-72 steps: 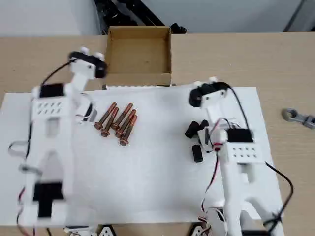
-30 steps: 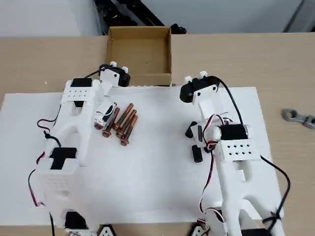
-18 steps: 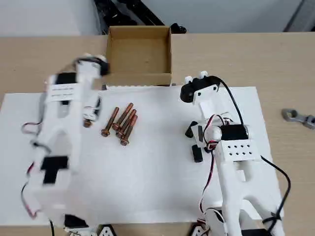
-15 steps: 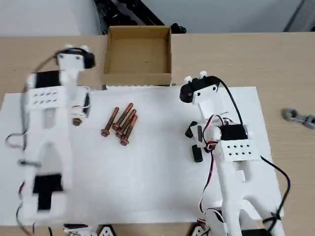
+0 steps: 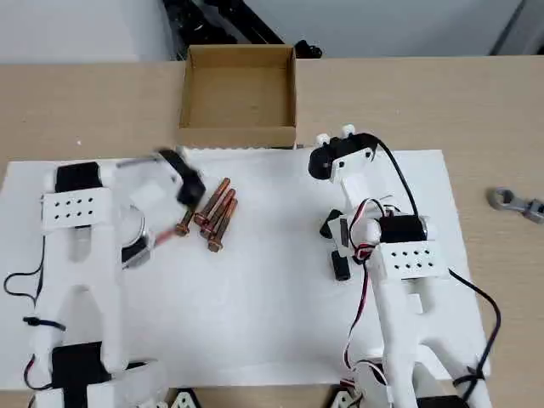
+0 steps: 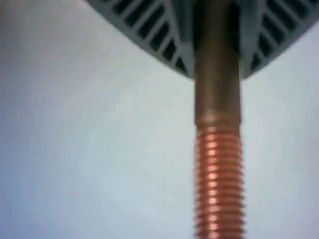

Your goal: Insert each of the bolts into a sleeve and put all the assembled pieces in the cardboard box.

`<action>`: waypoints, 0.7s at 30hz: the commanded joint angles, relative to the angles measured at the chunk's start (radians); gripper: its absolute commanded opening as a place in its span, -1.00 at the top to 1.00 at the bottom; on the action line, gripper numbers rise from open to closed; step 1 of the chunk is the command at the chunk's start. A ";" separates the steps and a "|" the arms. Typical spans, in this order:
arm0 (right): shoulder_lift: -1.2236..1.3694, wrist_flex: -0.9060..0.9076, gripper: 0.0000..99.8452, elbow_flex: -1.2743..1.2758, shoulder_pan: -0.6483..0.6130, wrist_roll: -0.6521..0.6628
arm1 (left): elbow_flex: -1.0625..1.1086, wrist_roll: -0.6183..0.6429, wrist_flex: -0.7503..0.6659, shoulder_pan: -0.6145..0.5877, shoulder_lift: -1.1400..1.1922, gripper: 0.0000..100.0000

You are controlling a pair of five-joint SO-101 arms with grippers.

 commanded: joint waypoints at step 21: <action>-0.047 0.005 0.89 0.003 -0.002 -0.009 | 0.455 -0.244 -0.473 -0.040 -0.057 0.95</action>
